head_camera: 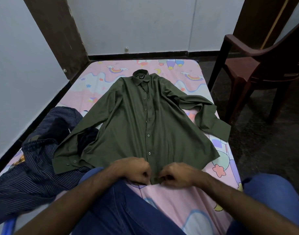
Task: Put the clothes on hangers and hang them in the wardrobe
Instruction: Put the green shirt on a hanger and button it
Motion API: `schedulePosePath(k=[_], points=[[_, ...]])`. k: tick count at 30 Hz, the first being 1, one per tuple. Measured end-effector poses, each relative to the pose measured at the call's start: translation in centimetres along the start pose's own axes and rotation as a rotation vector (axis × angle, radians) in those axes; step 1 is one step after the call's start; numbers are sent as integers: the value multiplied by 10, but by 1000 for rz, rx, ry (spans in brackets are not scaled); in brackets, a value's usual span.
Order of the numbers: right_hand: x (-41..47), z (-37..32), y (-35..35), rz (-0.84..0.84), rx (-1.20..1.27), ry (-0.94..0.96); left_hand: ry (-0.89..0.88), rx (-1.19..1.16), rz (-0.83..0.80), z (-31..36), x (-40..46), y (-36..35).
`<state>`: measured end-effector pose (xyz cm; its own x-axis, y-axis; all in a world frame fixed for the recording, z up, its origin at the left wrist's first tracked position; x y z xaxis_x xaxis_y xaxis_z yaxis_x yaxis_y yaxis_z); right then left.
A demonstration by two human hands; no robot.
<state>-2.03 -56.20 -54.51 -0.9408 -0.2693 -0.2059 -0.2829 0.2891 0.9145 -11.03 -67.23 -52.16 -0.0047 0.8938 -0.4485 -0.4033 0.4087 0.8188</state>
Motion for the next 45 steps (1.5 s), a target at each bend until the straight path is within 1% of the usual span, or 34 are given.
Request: schedulePosePath(k=[2, 4, 7, 9, 12, 14, 16, 18, 19, 21, 23, 26, 28, 33, 37, 41, 43, 45], points=[[2, -4, 5, -66, 144, -4, 34, -78, 44, -15, -2, 13], [14, 3, 21, -34, 264, -55, 72, -134, 172, -39, 1, 31], [44, 26, 53, 136, 218, -154, 150, -296, 459, -77, 11, 60], [65, 45, 69, 241, 218, -227, 219, -398, 606, -96, 21, 73], [94, 75, 90, 377, 297, -388, 318, -512, 709, -118, 48, 79], [111, 87, 103, 484, 369, -442, 355, -565, 759, -132, 65, 80], [130, 95, 108, 540, 415, -487, 397, -616, 824, -149, 78, 84], [148, 108, 107, 531, 442, -583, 424, -670, 882, -166, 87, 85], [156, 115, 102, 491, 443, -661, 432, -696, 901, -172, 90, 84], [168, 127, 92, 381, 358, -790, 437, -743, 951, -183, 94, 78], [174, 130, 87, 361, 239, -831, 424, -775, 1011, -191, 96, 73], [174, 131, 83, 421, 162, -822, 403, -775, 1013, -197, 100, 76], [174, 134, 81, 447, 163, -822, 396, -750, 978, -199, 103, 81], [176, 138, 79, 451, 203, -822, 379, -817, 897, -207, 111, 85], [172, 135, 77, 463, 215, -812, 310, -798, 827, -202, 113, 92], [173, 129, 78, 519, 200, -822, 307, -804, 828, -200, 112, 94], [168, 132, 79, 541, 251, -833, 340, -797, 844, -201, 111, 94], [162, 142, 80, 553, 359, -843, 380, -769, 844, -202, 111, 93]])
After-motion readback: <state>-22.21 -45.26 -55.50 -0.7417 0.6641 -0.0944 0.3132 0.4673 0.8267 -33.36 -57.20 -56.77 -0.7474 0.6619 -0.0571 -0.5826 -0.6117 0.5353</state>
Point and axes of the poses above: each hand's wrist, its own x-axis towards the middle knuckle, its own y-axis out of the back of the hand, z = x × y, the point moved 6 cm from there along x, towards the middle knuckle, and after that the axes turned 6 degrees about -x, right-handed, at the moved point
